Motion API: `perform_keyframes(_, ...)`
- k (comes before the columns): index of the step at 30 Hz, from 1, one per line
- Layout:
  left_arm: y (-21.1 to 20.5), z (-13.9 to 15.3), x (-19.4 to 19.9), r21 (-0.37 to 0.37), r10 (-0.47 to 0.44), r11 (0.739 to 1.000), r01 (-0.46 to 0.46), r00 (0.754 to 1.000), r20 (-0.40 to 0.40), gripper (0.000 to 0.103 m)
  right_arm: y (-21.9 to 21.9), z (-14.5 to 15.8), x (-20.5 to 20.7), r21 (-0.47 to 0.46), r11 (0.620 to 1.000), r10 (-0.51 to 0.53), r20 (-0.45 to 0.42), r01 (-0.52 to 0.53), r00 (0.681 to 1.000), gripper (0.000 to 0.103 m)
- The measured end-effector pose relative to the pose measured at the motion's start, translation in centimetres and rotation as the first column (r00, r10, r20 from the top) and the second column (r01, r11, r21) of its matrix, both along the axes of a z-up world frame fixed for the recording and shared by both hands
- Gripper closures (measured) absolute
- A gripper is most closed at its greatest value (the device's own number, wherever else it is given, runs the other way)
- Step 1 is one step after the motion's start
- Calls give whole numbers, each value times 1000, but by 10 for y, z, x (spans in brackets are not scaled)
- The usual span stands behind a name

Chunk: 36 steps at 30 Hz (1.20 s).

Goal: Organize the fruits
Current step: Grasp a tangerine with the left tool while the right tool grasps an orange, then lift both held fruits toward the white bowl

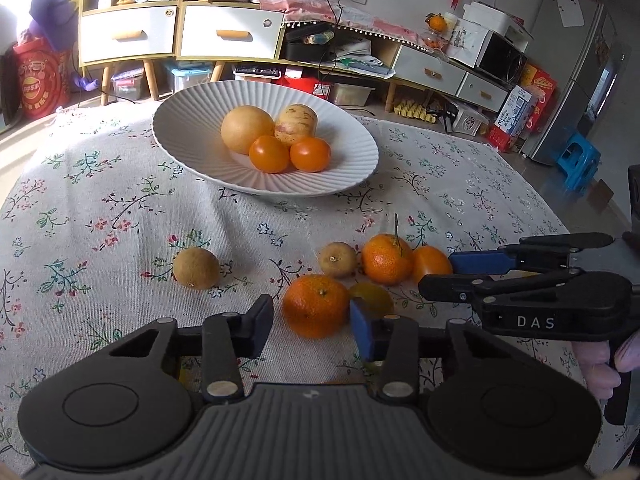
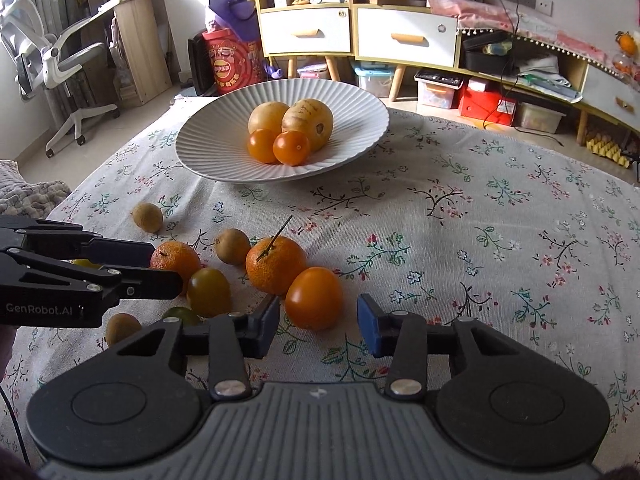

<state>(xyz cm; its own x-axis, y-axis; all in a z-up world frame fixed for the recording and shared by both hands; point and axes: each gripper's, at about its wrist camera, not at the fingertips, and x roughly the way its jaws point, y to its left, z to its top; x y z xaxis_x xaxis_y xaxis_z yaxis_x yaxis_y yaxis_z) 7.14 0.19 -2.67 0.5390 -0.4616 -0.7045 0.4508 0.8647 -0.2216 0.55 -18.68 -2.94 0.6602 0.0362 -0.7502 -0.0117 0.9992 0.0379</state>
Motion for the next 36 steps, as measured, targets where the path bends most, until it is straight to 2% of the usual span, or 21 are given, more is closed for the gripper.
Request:
perform_keyframes(13,-9,0,6,2,14,1000,-14,1000,-16,76,2,2,10,18,1000,-6,-17,6,1000,71)
perform_keyframes(15,-11,1,6,4,13,1000,-13,1000,-13,77,1,1,12,19,1000,-6,-20,6,1000,74)
perform_keyframes(22,-8,8,4,11,4,1000,-4,1000,11,78,1,6,13,22,1000,-15,-53,16,998,75)
perform_keyframes(36,-5,29,2,-30,18,999,-16,998,68,78,-3,29,12,73,997,-37,16,36,999,75)
